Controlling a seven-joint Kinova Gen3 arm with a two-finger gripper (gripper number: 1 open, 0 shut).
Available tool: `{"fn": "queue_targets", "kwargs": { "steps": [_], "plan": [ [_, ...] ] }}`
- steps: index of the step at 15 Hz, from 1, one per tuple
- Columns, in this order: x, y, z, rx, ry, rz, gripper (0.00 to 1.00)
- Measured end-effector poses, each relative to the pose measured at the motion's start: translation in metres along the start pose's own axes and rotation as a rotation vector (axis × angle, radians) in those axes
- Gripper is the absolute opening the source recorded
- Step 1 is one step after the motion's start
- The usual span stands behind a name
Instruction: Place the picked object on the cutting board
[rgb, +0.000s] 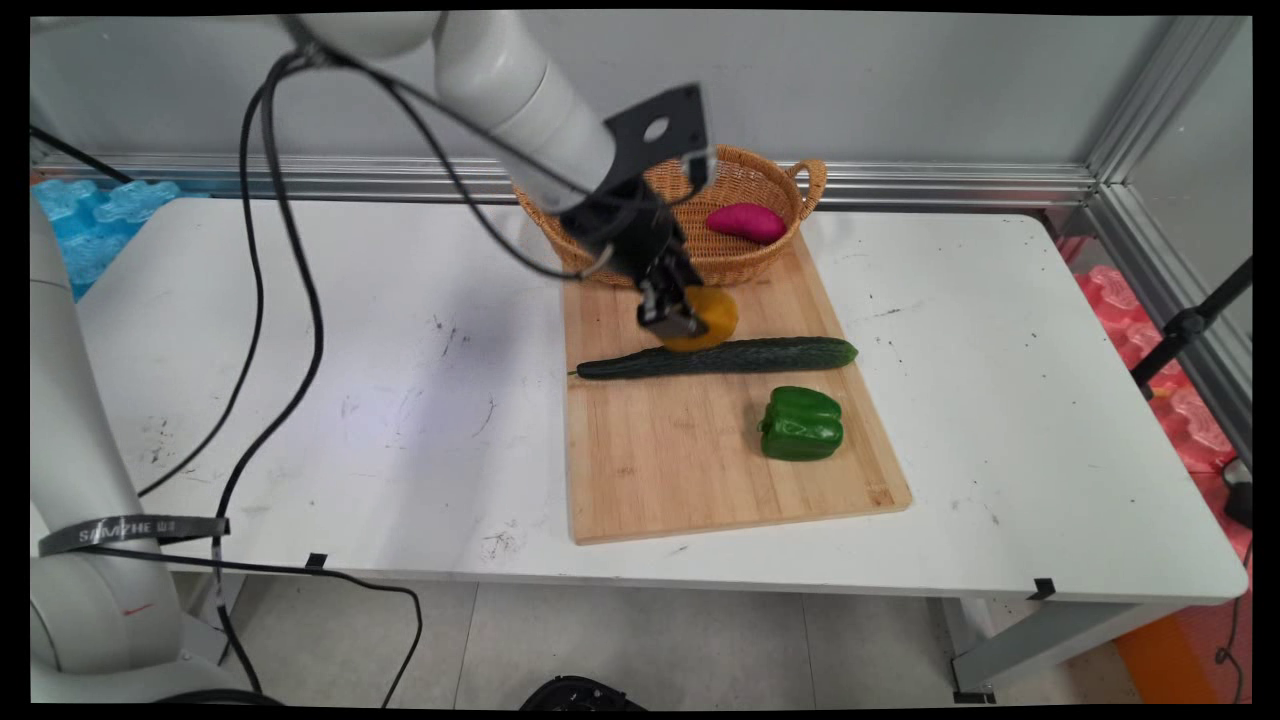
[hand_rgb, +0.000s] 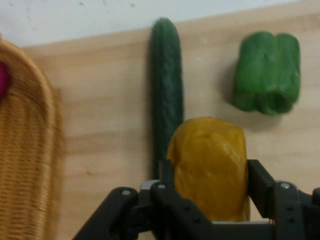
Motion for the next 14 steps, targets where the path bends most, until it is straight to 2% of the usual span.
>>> {"fn": "queue_targets", "kwargs": {
  "steps": [6,14],
  "plan": [
    [-0.027,0.032,0.021,-0.012,-0.012,-0.012,0.0],
    [-0.044,0.06,0.046,-0.025,-0.017,-0.06,0.0]
  ]
}}
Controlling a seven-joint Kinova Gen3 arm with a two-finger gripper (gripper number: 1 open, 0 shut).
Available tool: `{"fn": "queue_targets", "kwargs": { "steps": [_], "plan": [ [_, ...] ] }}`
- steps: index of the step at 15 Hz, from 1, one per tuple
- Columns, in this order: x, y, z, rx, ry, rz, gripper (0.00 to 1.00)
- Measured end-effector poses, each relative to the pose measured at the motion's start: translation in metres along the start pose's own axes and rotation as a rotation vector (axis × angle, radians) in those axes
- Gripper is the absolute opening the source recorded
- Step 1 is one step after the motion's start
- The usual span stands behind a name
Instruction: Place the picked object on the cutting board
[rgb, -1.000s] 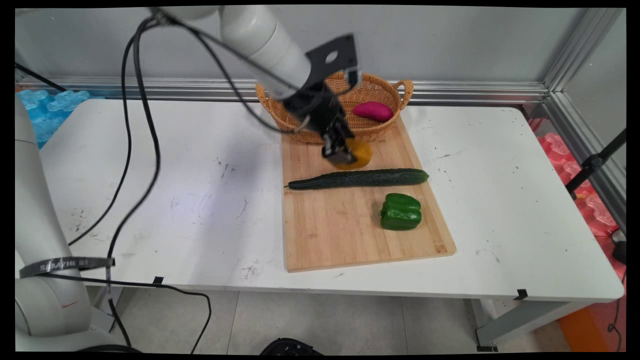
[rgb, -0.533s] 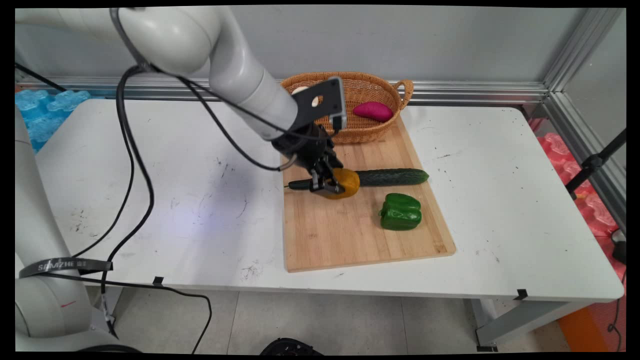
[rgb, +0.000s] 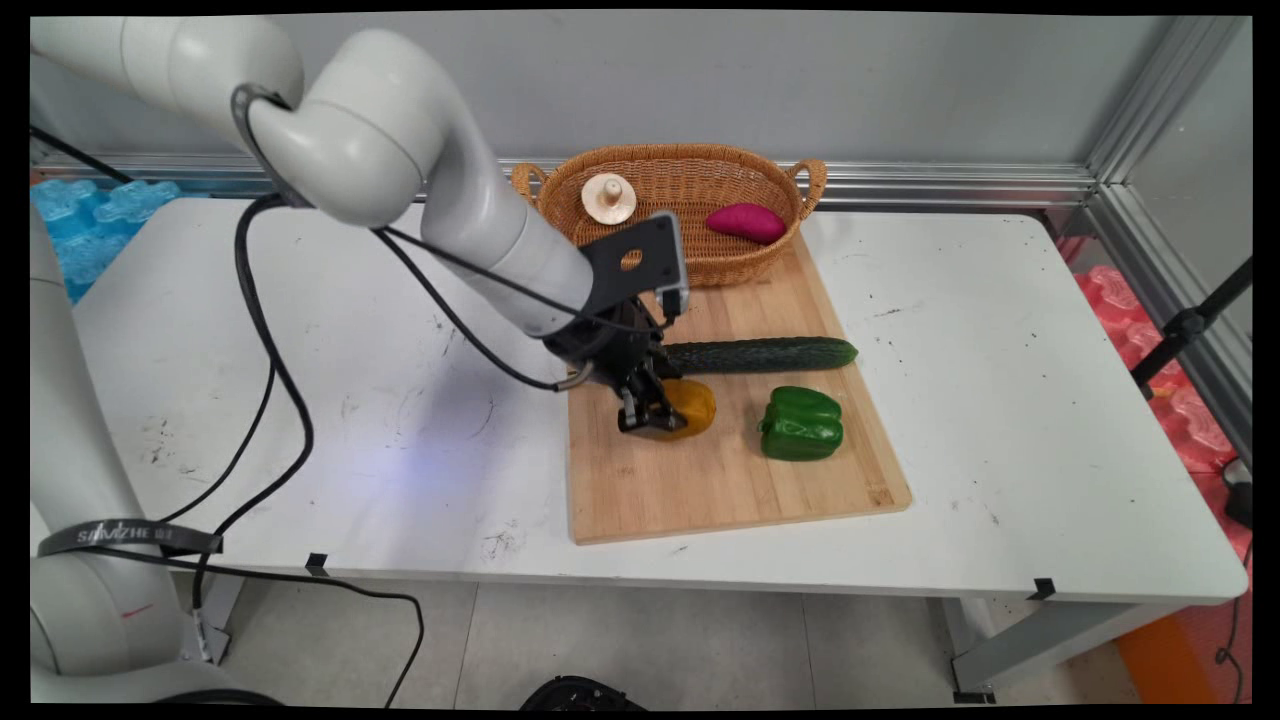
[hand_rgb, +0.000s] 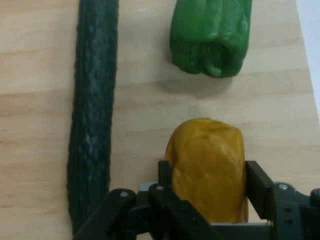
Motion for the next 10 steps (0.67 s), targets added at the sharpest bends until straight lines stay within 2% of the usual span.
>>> {"fn": "queue_targets", "kwargs": {
  "steps": [7,8,10],
  "plan": [
    [-0.01,0.013,0.016,-0.012,-0.01,-0.025,0.0],
    [-0.011,0.014,0.018,-0.013,-0.011,-0.026,1.0],
    [-0.013,0.015,0.021,-0.012,-0.014,-0.027,1.0]
  ]
}}
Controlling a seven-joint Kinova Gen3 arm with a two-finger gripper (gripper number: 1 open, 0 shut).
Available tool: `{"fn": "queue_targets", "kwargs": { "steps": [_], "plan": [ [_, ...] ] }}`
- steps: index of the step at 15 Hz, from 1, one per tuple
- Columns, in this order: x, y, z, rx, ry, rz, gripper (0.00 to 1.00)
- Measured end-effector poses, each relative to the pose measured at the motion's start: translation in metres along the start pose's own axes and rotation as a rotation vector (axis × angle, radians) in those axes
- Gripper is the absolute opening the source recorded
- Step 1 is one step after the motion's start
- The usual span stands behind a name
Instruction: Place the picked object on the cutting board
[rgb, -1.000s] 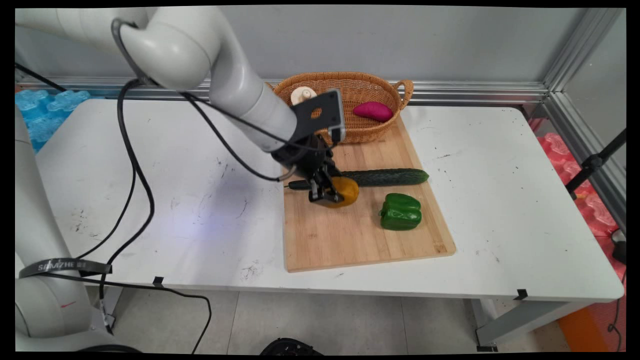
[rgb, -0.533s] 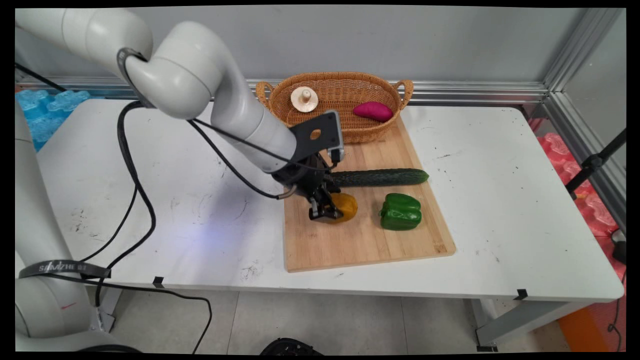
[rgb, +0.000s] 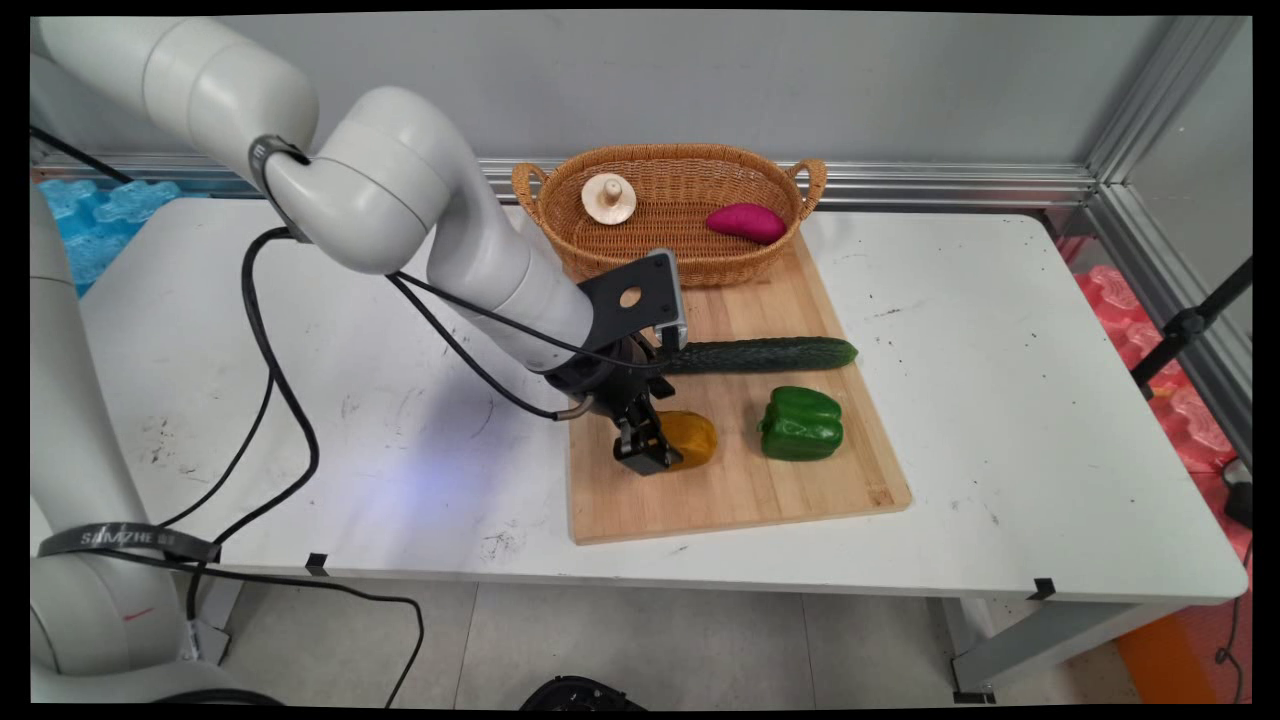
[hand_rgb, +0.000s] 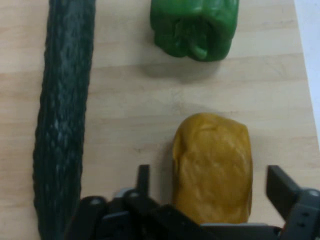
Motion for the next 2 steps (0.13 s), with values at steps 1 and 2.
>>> {"fn": "queue_targets", "kwargs": {
  "steps": [1,2],
  "plan": [
    [-0.0007,-0.0003,0.0017,0.002,-0.001,-0.001,1.0],
    [-0.0014,-0.0008,0.0031,0.005,-0.002,-0.002,1.0]
  ]
}}
